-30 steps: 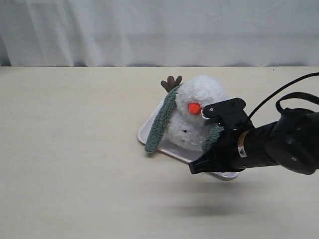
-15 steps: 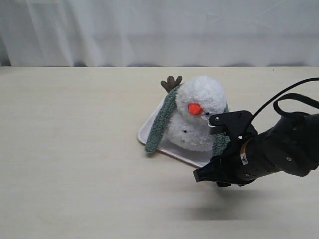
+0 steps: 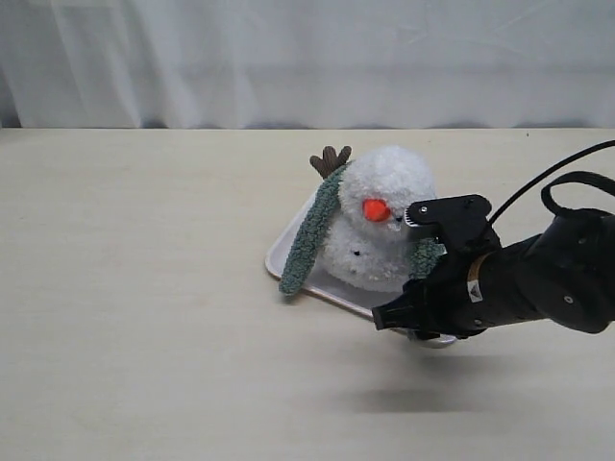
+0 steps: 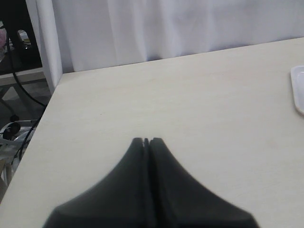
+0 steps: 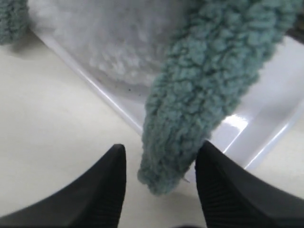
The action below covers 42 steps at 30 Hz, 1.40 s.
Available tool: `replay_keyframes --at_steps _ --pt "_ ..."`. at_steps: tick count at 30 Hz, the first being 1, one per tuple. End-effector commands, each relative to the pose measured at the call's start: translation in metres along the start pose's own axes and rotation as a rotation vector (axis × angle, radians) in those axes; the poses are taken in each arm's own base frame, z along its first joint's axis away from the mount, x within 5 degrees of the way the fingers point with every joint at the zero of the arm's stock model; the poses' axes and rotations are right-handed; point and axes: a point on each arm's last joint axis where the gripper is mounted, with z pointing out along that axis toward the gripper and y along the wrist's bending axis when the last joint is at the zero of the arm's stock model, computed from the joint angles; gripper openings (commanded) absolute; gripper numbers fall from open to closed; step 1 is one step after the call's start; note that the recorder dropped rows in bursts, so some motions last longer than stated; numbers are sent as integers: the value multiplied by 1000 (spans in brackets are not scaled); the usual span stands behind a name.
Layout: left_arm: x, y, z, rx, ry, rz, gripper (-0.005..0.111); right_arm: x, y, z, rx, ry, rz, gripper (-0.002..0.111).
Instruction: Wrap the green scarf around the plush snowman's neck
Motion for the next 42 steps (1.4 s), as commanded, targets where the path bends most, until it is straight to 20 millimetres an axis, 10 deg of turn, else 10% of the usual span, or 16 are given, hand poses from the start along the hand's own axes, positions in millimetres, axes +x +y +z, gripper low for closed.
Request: replay_keyframes --at_steps 1,5,10,20,25,31,42 --pt "0 0 0 -2 -13 -3 0 0 -16 9 27 16 60 45" --pt "0 0 0 -2 -13 -3 0 2 -17 13 28 25 63 44" --pt "0 0 0 -2 -13 -3 0 6 3 12 -3 35 -50 4" --pt "0 0 0 -2 -13 -3 0 11 12 11 1 63 -117 5" --pt "0 0 0 -2 -13 -3 0 8 11 -1 13 50 -116 36" --pt "0 0 0 -2 -13 -3 0 9 1 -37 87 84 -100 59" --pt "0 0 0 -2 -13 -3 0 14 -16 -132 123 -67 -61 39"
